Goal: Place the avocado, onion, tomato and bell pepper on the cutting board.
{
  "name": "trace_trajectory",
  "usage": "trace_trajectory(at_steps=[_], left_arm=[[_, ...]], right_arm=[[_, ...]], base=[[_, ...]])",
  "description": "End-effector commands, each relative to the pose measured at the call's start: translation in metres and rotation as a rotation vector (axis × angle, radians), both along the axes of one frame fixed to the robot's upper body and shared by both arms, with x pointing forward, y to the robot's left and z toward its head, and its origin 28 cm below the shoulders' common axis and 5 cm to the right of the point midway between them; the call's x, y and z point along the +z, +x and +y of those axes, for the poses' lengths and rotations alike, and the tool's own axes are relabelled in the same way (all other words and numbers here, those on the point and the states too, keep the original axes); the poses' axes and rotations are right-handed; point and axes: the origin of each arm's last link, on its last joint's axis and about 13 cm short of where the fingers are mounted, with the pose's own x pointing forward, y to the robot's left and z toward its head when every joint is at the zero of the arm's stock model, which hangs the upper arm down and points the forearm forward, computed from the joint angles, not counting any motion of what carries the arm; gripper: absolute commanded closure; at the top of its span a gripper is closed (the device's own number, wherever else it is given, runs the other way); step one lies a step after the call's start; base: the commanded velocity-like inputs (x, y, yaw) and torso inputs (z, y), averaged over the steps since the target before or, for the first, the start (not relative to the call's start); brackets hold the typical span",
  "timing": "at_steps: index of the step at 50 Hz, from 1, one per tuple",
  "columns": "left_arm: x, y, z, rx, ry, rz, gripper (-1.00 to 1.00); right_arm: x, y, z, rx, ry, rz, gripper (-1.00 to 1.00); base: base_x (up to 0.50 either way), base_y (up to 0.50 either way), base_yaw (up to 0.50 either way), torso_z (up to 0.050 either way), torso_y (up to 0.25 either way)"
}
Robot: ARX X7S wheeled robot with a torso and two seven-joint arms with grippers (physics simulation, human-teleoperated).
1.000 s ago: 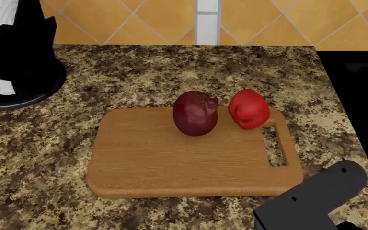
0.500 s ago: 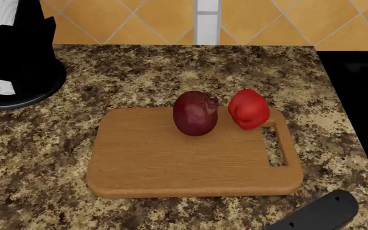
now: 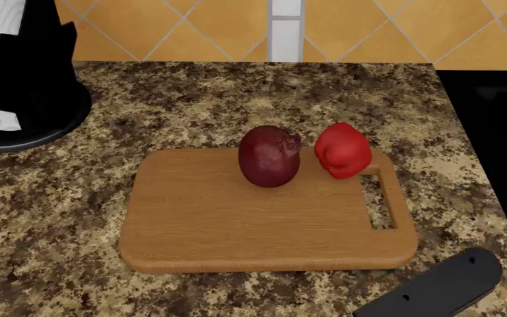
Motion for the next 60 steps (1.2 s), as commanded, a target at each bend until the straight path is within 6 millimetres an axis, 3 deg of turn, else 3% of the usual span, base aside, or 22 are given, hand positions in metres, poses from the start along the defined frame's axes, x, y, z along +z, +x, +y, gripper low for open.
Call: trace_trajectory(at_steps=[1, 11, 60], left_arm=[[0.006, -0.001, -0.004, -0.046, -0.007, -0.034, -1.0], [0.007, -0.001, -0.004, -0.046, -0.004, -0.039, -1.0], [0.014, -0.004, -0.002, -0.04, -0.003, -0.059, -1.0]], right_arm=[[0.022, 0.009, 0.001, 0.044, 0.005, -0.117, 1.0], [0.032, 0.025, 0.002, 0.043, 0.015, -0.188, 1.0], [0.006, 0.148, 0.007, -0.067, 0.15, -0.313, 1.0]], base=[[0.0, 0.0, 0.0, 0.0, 0.0], [0.0, 0.0, 0.0, 0.0, 0.0], [0.0, 0.0, 0.0, 0.0, 0.0]])
